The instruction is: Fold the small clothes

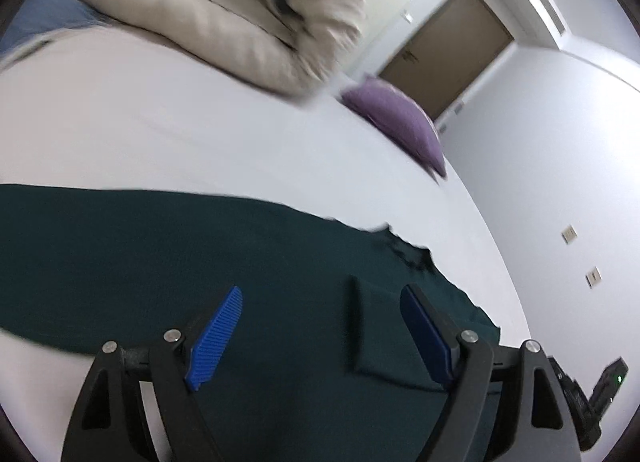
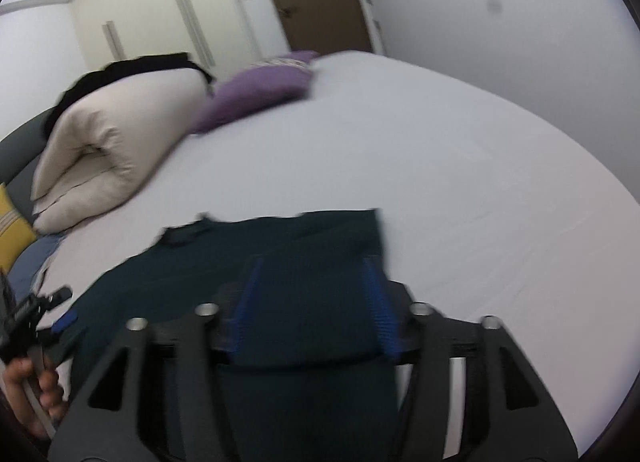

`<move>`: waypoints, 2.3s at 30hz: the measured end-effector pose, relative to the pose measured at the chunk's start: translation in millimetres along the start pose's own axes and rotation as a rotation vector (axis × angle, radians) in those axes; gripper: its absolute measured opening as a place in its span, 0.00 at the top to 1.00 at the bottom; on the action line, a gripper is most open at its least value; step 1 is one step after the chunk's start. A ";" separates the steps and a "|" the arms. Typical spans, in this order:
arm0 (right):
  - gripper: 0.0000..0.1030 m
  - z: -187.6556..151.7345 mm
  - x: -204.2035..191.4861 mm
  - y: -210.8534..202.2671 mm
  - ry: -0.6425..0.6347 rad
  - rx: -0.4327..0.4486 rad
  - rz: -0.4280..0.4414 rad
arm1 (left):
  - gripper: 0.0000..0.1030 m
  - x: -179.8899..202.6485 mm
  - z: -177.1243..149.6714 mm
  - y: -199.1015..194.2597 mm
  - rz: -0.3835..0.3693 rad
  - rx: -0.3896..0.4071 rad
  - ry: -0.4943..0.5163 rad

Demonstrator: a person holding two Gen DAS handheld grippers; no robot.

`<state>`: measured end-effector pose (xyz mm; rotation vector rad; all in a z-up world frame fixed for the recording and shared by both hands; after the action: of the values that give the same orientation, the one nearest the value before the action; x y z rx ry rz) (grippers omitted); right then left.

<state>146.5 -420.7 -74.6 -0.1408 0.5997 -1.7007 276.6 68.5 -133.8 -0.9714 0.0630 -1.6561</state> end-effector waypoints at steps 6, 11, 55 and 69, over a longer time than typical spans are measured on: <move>0.44 -47.4 -85.5 -31.2 -0.036 -0.074 0.168 | 0.20 -114.7 3.7 -84.1 0.078 0.075 -0.175; 0.43 -104.5 -149.8 -54.9 -0.055 -0.160 0.289 | 0.20 -223.3 -1.0 -140.5 0.153 0.148 -0.437; 0.43 -174.0 -56.9 -52.6 0.365 -0.205 0.233 | 0.92 140.4 -77.1 63.4 0.194 -0.009 0.651; 0.43 -158.2 -27.8 -43.1 0.401 -0.165 0.211 | 0.84 178.9 -152.9 104.9 0.217 -0.062 0.825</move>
<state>49.5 -341.2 -183.8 0.1469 1.0174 -1.4799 264.9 -183.0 -188.5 -0.2552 0.7471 -1.7522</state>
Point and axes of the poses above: each gripper's, at about its wrist camera, not at the fingertips, and y roughly the way its jaws point, x to its right, z to its top, the point moved 9 cm from there along y, roughly the way its jaws point, and after that the axes turned 8 degrees about x, right-handed, at the moved point
